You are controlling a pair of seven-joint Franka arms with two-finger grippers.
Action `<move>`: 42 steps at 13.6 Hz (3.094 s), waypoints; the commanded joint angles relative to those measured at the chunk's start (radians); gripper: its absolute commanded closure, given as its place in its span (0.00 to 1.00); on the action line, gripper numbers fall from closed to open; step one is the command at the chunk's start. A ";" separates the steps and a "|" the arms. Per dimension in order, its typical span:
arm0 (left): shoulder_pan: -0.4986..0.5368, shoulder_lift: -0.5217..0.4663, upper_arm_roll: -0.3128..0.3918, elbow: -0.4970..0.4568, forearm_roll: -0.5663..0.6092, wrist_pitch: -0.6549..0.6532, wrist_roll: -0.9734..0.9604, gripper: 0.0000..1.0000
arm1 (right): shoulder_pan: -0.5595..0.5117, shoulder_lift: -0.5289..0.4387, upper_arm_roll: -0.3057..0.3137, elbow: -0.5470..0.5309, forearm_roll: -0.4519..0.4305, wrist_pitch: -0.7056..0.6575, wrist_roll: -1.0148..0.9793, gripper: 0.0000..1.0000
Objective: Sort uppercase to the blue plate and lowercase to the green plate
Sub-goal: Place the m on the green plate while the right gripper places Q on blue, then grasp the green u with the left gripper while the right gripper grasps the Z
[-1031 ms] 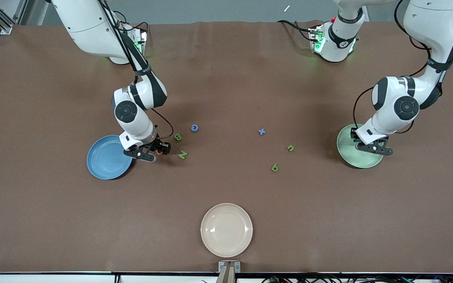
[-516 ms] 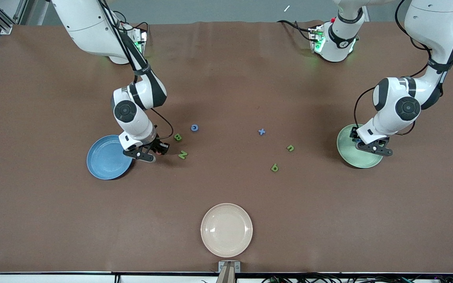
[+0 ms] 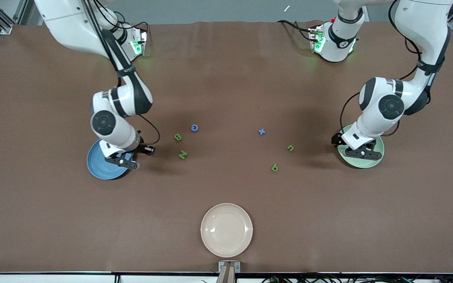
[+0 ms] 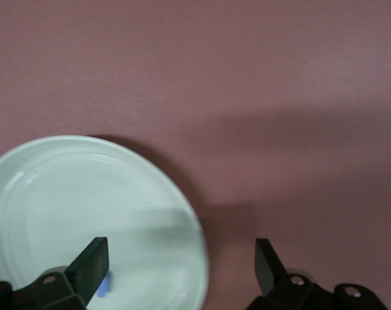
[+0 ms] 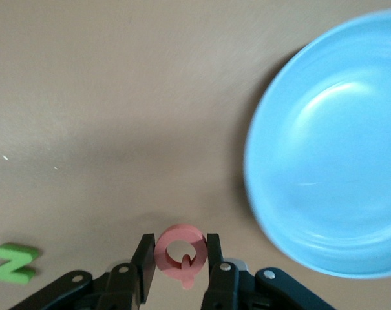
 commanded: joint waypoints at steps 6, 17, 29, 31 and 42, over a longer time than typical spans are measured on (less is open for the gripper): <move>-0.121 0.154 -0.102 0.187 0.006 -0.069 -0.850 0.00 | -0.222 -0.037 0.010 -0.173 -0.008 0.171 -0.244 0.99; -0.209 0.246 -0.101 0.189 0.017 0.034 -1.120 0.08 | -0.063 -0.048 0.026 -0.129 0.006 0.109 0.097 0.00; -0.201 0.255 -0.099 0.184 0.017 0.055 -1.107 0.88 | 0.232 0.177 0.024 0.073 0.008 0.285 0.553 0.19; -0.197 0.237 -0.099 0.180 0.018 0.054 -1.105 0.92 | 0.238 0.193 0.024 0.075 0.008 0.285 0.553 0.23; 0.010 -0.037 -0.104 -0.046 0.018 -0.040 -0.460 0.93 | 0.258 0.213 0.024 0.070 0.009 0.282 0.570 0.50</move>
